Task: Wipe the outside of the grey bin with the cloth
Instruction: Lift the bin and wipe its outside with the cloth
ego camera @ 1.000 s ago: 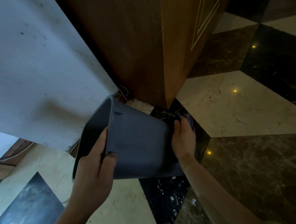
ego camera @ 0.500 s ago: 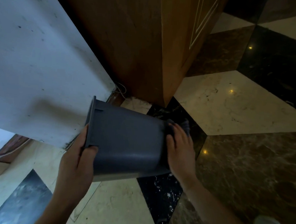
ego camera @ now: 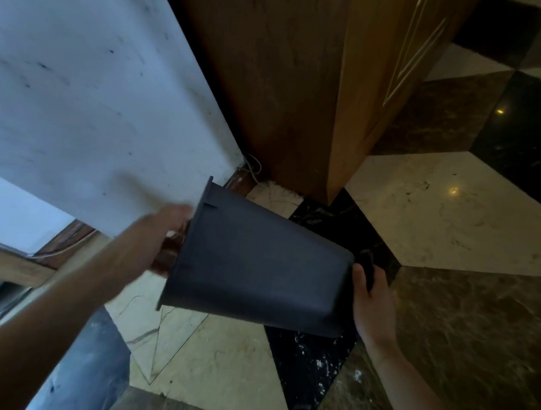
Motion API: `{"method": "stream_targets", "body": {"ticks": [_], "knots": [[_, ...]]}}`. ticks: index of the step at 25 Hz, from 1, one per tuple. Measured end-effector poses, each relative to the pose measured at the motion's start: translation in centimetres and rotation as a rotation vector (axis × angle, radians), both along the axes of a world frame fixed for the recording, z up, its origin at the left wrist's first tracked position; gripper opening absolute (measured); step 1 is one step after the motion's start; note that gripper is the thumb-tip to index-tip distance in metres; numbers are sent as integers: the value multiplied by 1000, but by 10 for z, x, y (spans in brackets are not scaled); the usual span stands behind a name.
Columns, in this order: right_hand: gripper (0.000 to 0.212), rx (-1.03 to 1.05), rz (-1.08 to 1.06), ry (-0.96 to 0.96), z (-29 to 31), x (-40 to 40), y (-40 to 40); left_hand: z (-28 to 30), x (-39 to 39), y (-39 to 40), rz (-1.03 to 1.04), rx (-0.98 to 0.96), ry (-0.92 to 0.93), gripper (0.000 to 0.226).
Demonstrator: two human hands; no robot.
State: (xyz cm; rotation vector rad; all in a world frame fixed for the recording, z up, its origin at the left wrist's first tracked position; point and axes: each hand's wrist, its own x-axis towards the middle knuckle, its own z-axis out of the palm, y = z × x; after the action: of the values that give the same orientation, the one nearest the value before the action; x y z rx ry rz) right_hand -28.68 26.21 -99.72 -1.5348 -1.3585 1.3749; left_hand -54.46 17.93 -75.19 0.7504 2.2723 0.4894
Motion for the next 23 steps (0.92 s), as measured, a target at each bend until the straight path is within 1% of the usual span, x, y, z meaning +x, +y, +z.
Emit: {"method": "stream_targets", "body": {"ticks": [1,2,3,4,6,8,9,11,12,13,14,15,17,18,19,20,22,23], "knots": [[36,48,2,-42,-1,1,-5,6,-4,13,0,-60,-1,64],[38,97,2,-83,-2,2,-10,11,-6,26,-29,-132,6,79],[39,140,2,-119,-2,2,-15,14,-7,38,-40,-211,7,87],[40,169,0,-141,-4,2,-19,16,-8,48,-34,-277,-4,89],[40,183,-2,-142,-4,2,-25,20,-8,67,-37,-384,-24,84],[41,151,-18,-121,-4,4,-26,23,-8,83,-66,-405,-39,67],[41,133,-22,-113,-5,5,-28,21,-9,88,-80,-368,-30,58],[41,103,-20,-90,-3,4,-34,14,-13,91,-78,-225,73,43],[40,97,-22,-79,-1,3,-39,9,-17,91,-49,-150,136,38],[38,102,-24,-76,0,2,-43,5,-23,90,-18,-123,180,36],[36,110,-27,-78,1,1,-47,3,-28,88,6,-149,196,38],[32,115,-30,-83,0,1,-50,4,-32,85,24,-220,200,46],[23,106,-37,-81,-3,2,-58,7,-37,78,55,-386,180,73],[21,98,-47,-64,-4,3,-61,7,-39,76,44,-444,180,83],[21,93,-54,-44,-4,4,-63,3,-39,75,15,-483,194,84],[22,88,-55,-28,-3,4,-64,-1,-40,74,-24,-489,237,77],[18,60,-49,11,-2,5,-62,-9,-42,76,-124,-451,360,51],[14,43,-54,33,-1,6,-61,-12,-41,78,-140,-433,386,38]]}}
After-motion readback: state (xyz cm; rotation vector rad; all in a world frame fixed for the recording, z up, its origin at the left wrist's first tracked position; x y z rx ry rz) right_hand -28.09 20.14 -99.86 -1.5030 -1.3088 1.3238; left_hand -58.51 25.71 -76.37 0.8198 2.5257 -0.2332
